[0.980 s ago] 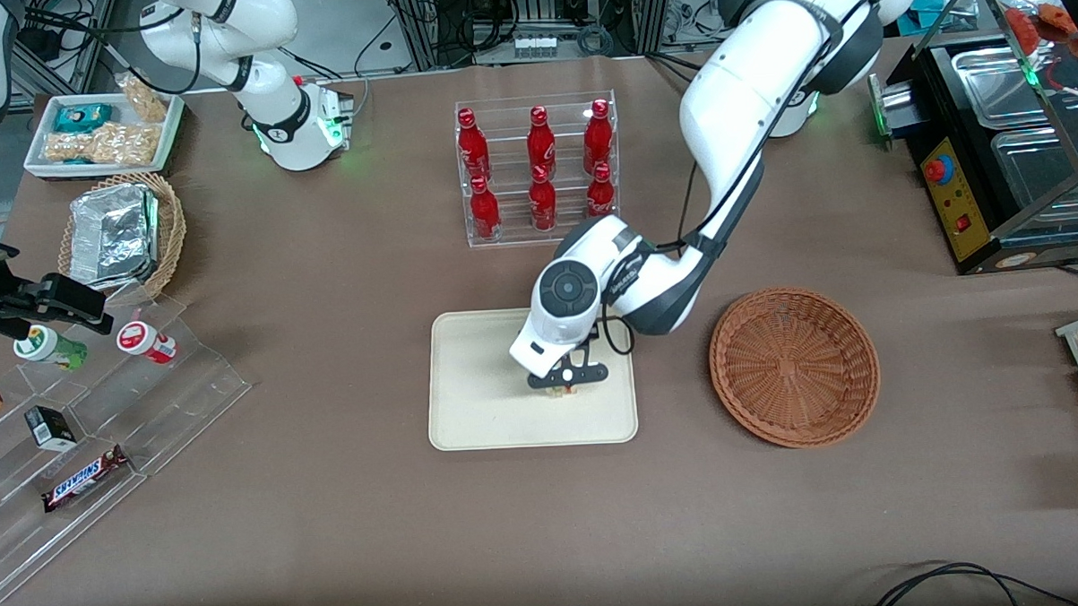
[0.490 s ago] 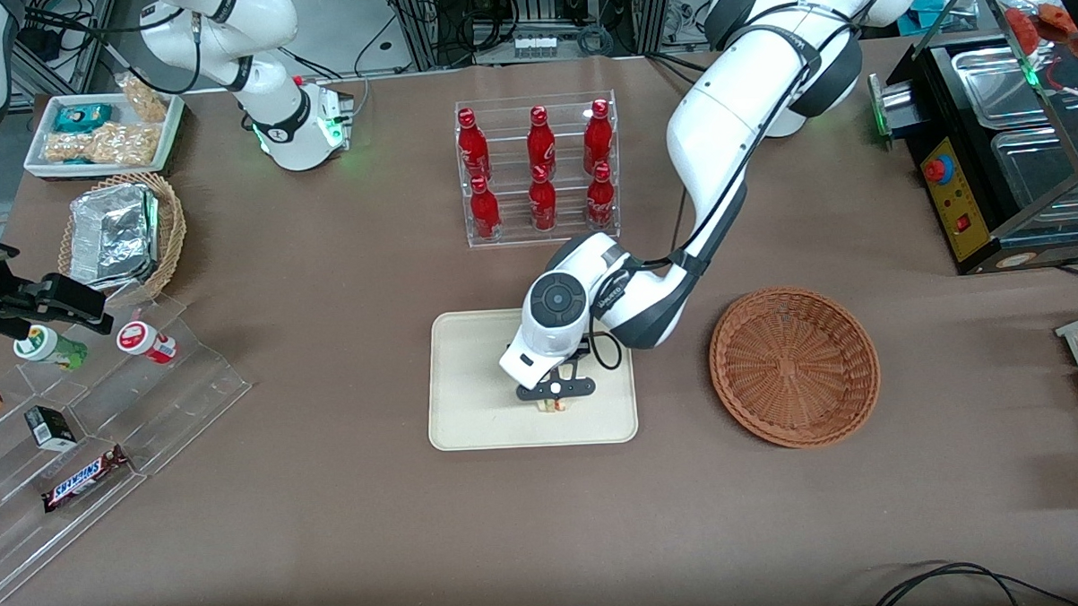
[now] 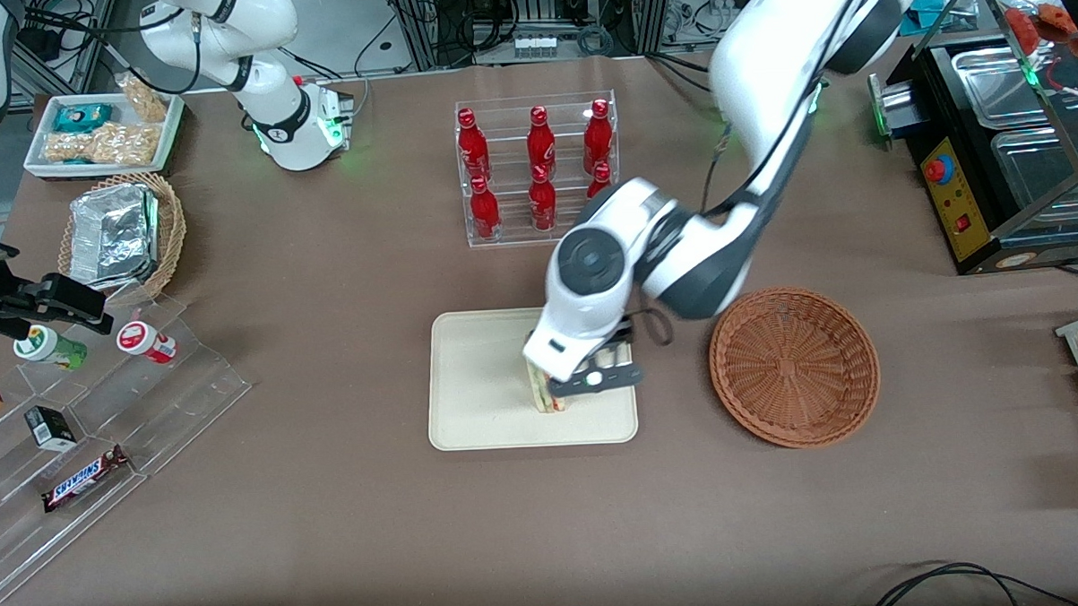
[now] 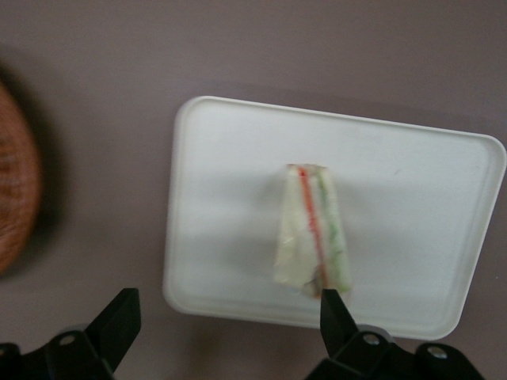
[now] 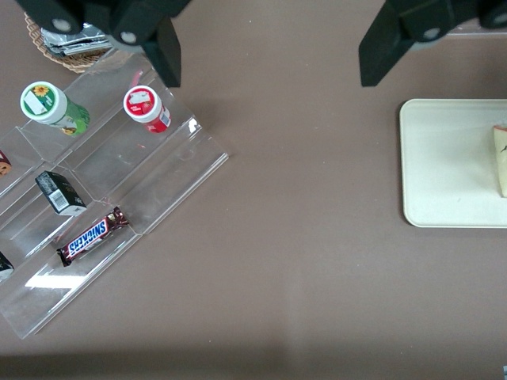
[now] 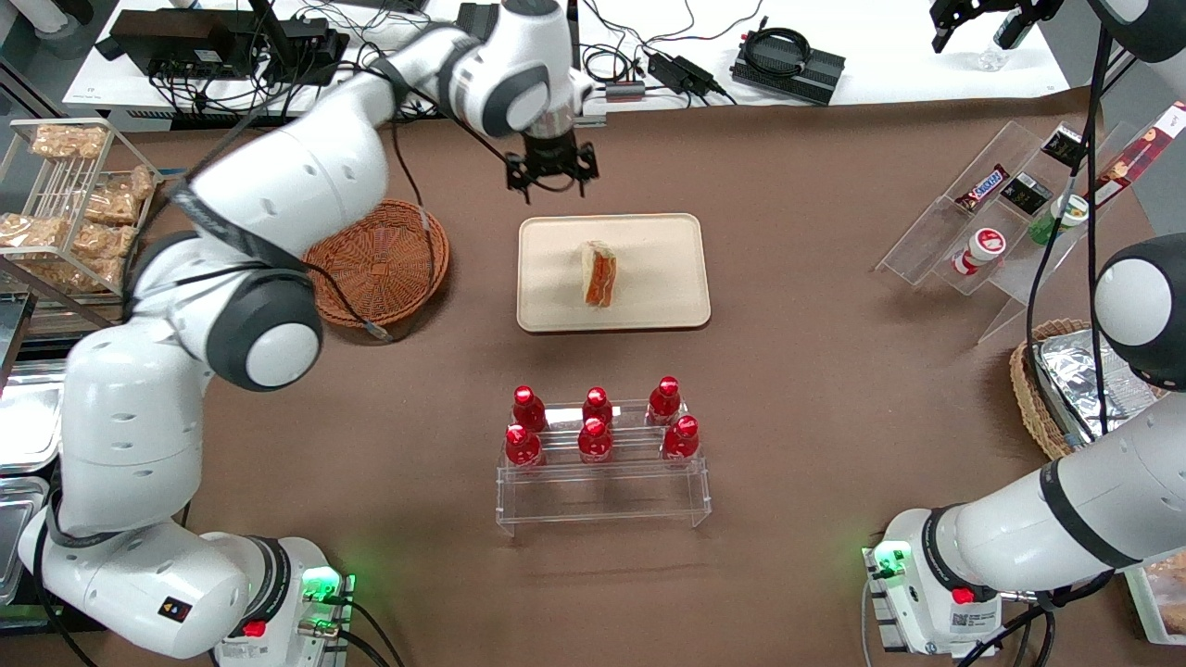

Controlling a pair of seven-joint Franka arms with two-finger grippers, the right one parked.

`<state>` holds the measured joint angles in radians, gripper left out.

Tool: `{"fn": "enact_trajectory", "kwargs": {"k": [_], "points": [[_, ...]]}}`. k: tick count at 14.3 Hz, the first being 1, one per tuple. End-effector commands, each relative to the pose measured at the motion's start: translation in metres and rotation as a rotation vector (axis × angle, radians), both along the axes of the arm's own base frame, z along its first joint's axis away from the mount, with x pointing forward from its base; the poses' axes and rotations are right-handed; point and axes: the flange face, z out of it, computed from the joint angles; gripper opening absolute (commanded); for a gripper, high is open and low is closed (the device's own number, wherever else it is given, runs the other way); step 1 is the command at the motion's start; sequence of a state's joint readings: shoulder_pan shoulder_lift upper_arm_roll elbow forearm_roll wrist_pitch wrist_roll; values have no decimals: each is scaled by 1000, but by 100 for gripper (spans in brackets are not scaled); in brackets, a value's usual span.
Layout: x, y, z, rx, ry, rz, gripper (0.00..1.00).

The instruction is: Place sandwich from basket to tray

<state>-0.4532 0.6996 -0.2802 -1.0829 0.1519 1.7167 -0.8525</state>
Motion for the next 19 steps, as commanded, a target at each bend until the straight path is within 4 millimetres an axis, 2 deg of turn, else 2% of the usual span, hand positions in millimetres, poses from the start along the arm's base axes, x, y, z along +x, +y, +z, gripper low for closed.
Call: {"fn": "enact_trajectory", "kwargs": {"k": [1, 2, 5, 6, 7, 11, 13, 14, 16, 19], "points": [[0, 60, 56, 35, 25, 56, 100], [-1, 79, 70, 49, 36, 44, 100], [-7, 177, 103, 76, 142, -9, 100], [-13, 201, 107, 74, 173, -45, 100], [-15, 234, 108, 77, 198, -60, 100], [-30, 317, 114, 90, 226, -27, 100], [-43, 351, 122, 83, 260, -74, 100], [-48, 357, 125, 87, 276, -91, 100], [-57, 389, 144, 80, 279, -48, 100], [-66, 384, 162, 90, 253, -81, 100]]}}
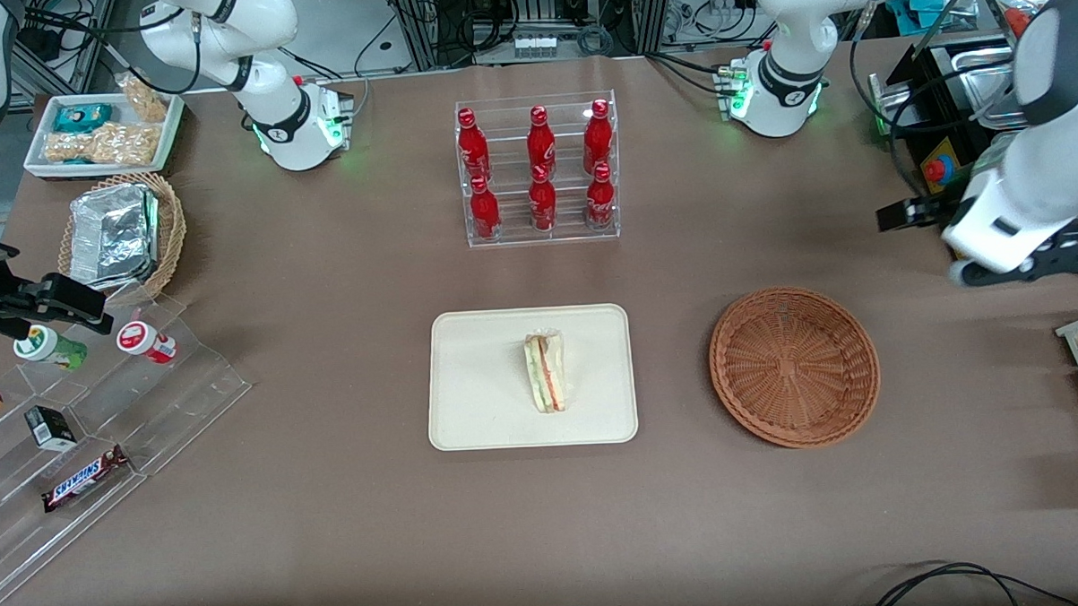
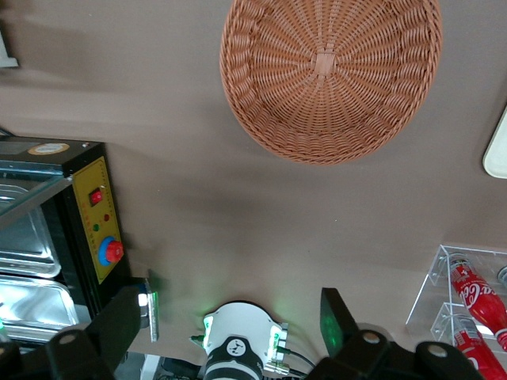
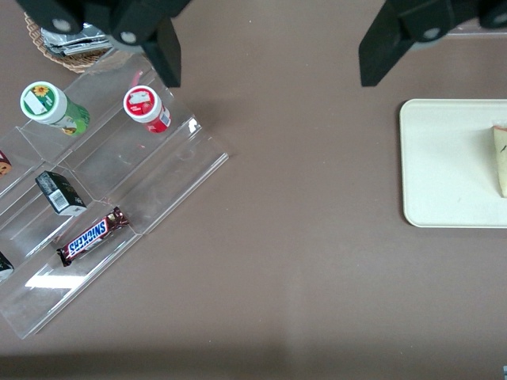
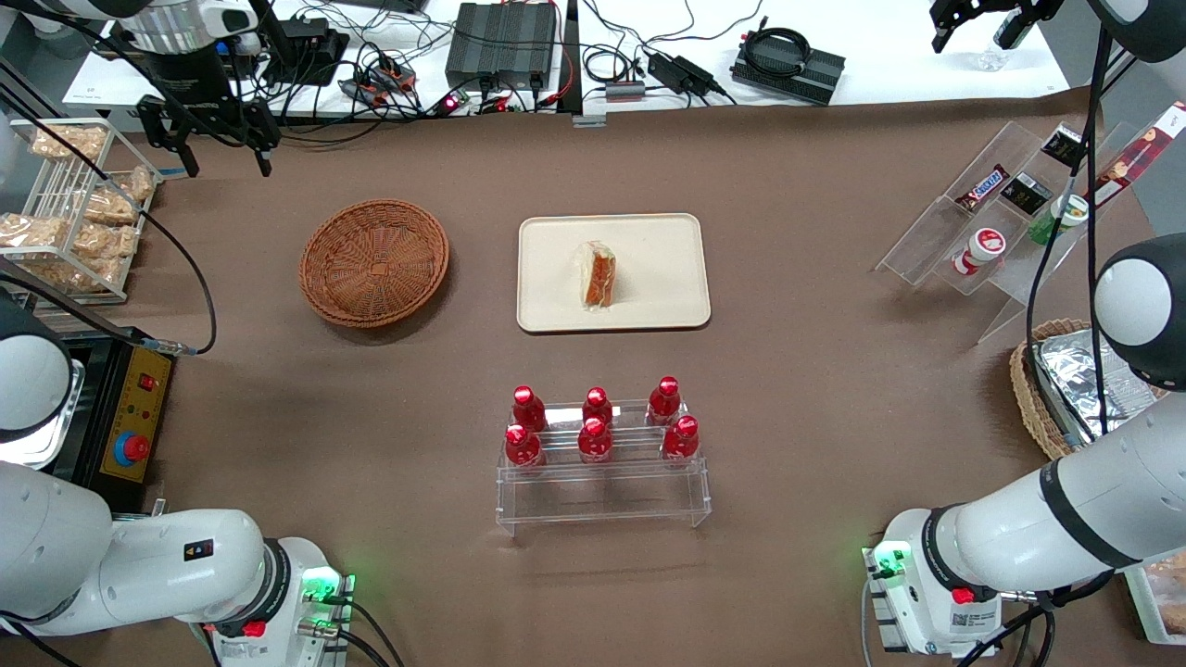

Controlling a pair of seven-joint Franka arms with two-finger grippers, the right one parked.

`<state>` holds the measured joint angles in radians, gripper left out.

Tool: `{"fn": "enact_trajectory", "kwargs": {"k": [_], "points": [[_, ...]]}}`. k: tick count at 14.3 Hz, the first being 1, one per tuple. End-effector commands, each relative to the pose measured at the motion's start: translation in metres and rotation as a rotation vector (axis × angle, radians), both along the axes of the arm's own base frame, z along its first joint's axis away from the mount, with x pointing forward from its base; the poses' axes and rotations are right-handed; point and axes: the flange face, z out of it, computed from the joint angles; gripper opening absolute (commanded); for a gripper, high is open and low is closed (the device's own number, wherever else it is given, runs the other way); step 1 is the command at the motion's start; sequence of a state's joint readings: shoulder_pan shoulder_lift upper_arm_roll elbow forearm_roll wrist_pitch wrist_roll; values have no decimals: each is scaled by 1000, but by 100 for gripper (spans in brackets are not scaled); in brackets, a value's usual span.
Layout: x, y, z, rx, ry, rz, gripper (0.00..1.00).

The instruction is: Place sandwich from basket to tray

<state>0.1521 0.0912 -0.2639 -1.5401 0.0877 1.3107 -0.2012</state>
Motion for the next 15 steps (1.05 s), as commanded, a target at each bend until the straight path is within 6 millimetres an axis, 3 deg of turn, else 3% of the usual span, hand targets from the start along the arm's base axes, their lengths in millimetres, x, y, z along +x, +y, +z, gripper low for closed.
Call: {"fn": "enact_trajectory", "kwargs": {"k": [1, 7, 11, 15], "points": [[-17, -10, 15, 5, -10, -31, 100], [-25, -10, 51, 3, -84, -31, 100], [-30, 4, 62, -29, -61, -101, 100], [-27, 6, 74, -25, -76, -101, 100]]}}
